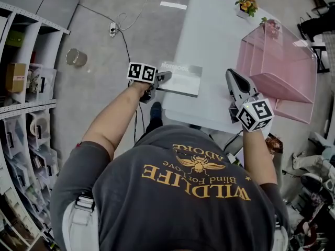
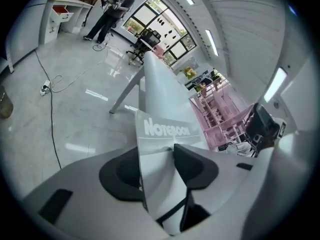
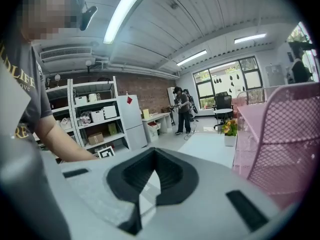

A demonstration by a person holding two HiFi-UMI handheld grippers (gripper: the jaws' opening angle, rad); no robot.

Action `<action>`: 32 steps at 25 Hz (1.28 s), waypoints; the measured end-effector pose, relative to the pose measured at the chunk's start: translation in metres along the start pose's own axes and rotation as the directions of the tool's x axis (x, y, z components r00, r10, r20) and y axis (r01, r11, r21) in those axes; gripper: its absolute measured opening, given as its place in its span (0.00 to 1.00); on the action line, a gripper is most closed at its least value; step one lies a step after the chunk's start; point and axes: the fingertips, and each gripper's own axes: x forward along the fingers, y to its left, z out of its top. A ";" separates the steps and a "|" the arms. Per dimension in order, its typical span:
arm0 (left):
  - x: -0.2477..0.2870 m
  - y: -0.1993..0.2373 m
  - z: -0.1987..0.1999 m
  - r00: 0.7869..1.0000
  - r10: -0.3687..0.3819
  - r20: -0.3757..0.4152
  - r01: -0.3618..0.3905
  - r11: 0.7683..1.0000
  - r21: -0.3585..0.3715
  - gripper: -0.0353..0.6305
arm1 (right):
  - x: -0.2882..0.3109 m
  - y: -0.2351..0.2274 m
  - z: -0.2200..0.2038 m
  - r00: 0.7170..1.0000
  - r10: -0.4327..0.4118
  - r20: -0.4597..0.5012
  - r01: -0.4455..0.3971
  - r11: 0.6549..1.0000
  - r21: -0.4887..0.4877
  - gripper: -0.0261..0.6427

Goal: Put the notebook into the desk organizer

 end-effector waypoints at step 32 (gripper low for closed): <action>-0.080 -0.427 0.187 0.827 -0.531 0.183 0.459 0.827 0.326 0.06 | -0.227 -0.115 0.209 0.891 -0.336 0.305 0.371 0.927 -0.063 0.04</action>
